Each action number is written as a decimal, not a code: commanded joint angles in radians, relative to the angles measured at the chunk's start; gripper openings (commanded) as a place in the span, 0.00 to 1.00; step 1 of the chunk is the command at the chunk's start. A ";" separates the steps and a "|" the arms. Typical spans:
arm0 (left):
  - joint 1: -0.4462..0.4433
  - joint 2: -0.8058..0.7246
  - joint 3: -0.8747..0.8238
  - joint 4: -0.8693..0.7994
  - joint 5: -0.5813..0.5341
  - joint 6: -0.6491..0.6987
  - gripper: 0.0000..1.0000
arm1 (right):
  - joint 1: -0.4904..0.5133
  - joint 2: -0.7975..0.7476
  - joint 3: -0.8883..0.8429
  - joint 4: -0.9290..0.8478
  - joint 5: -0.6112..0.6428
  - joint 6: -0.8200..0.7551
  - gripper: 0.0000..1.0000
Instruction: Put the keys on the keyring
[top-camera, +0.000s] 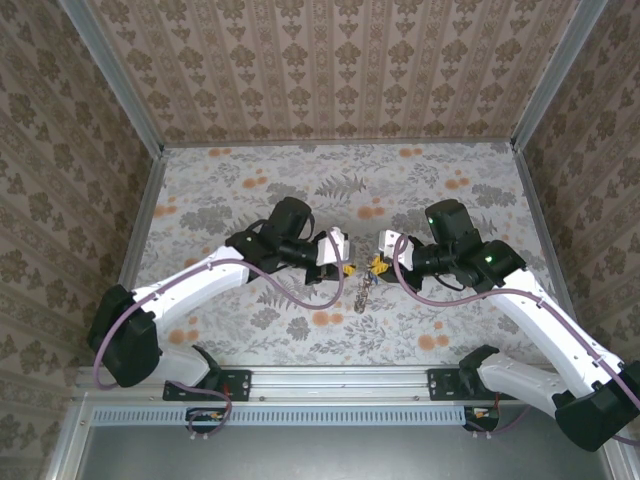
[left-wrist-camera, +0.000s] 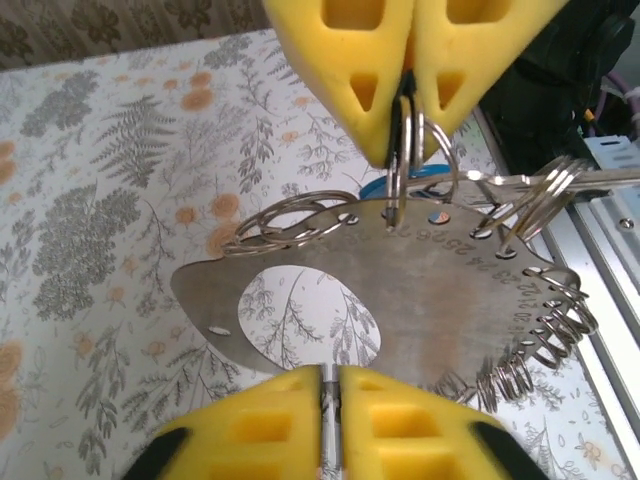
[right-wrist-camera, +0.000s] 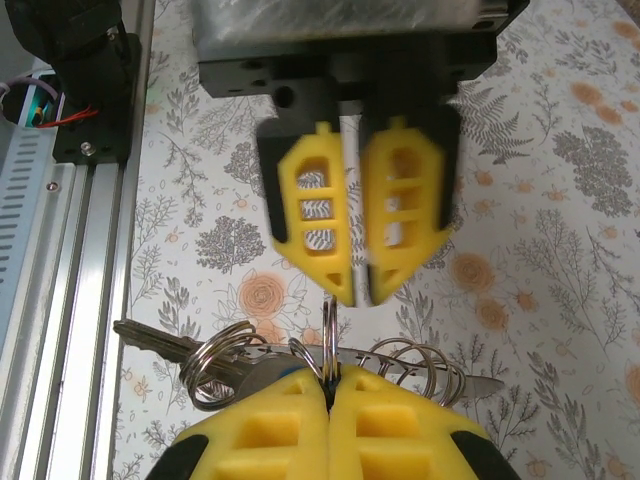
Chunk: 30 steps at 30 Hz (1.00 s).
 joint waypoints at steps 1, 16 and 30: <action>0.046 -0.067 -0.024 0.094 0.119 -0.082 0.30 | 0.003 -0.005 0.018 -0.002 -0.009 0.002 0.00; -0.018 -0.018 0.075 0.046 0.144 -0.103 0.43 | 0.035 0.024 0.003 0.054 -0.009 0.028 0.00; -0.032 0.004 0.103 0.042 0.105 -0.118 0.12 | 0.046 0.033 -0.011 0.082 0.000 0.031 0.00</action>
